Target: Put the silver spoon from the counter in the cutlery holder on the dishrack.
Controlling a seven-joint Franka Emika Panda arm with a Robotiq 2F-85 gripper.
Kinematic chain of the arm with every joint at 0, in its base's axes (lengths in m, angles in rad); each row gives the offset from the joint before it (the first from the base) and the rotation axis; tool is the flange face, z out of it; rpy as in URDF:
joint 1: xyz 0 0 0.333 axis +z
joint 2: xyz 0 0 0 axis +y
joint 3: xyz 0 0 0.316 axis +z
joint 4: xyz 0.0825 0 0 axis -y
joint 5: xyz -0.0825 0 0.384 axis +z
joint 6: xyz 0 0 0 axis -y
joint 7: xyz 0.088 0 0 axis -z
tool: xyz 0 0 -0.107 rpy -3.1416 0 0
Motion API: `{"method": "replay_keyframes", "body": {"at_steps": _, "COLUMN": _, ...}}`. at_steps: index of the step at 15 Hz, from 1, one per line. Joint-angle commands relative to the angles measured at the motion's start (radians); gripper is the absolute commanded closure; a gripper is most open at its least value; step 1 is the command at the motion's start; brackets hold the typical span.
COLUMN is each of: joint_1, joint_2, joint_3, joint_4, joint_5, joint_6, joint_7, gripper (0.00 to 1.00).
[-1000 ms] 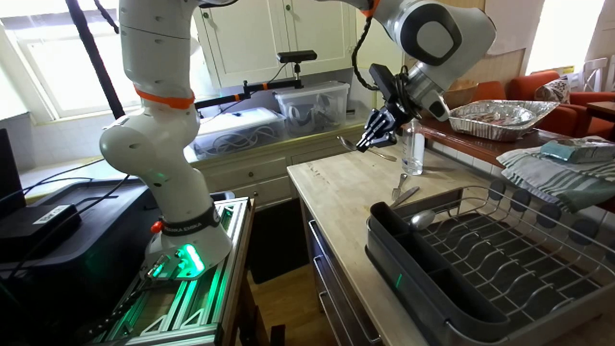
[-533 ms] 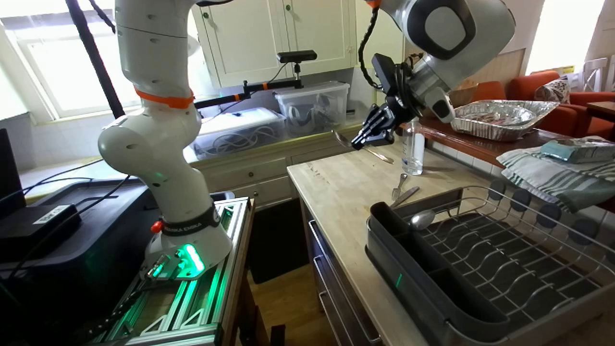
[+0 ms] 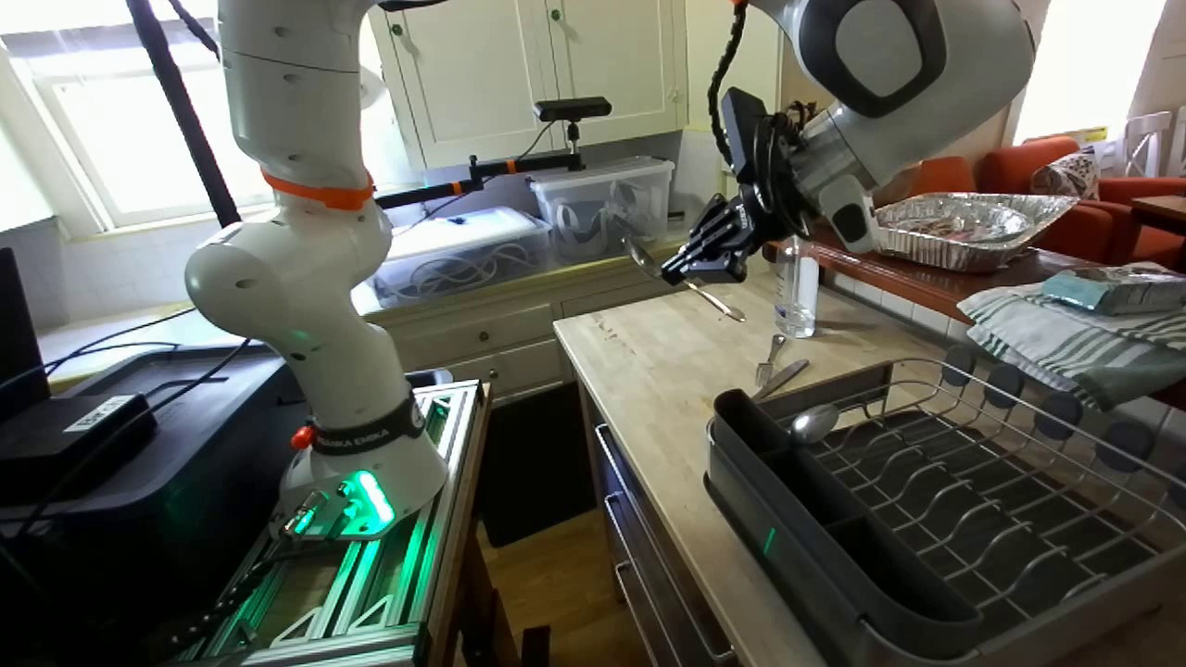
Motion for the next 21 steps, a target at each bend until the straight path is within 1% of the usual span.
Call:
{"method": "replay_keyframes", "body": {"at_steps": 1, "joint_1": -0.024, "joint_2": 0.008, "joint_3": -0.023, "joint_4": 0.004, "joint_5": 0.032, "joint_6": -0.068, "joint_7": -0.004, "gripper": 0.98}}
{"method": "replay_keyframes", "body": {"at_steps": 4, "joint_1": -0.039, "joint_2": 0.019, "joint_3": -0.041, "joint_4": 0.007, "joint_5": 0.035, "joint_6": -0.102, "joint_7": 0.009, "gripper": 0.98}}
{"method": "replay_keyframes", "body": {"at_steps": 12, "joint_1": -0.078, "joint_2": 0.038, "joint_3": -0.081, "joint_4": 0.02, "joint_5": 0.062, "joint_6": -0.137, "joint_7": 0.03, "gripper": 0.98}}
{"method": "replay_keyframes", "body": {"at_steps": 18, "joint_1": -0.104, "joint_2": 0.091, "joint_3": -0.102, "joint_4": 0.049, "joint_5": 0.086, "joint_6": -0.18, "joint_7": 0.048, "gripper": 0.98}}
{"method": "replay_keyframes", "body": {"at_steps": 21, "joint_1": -0.114, "joint_2": 0.12, "joint_3": -0.103, "joint_4": 0.072, "joint_5": 0.09, "joint_6": -0.181, "joint_7": 0.042, "gripper": 0.98}}
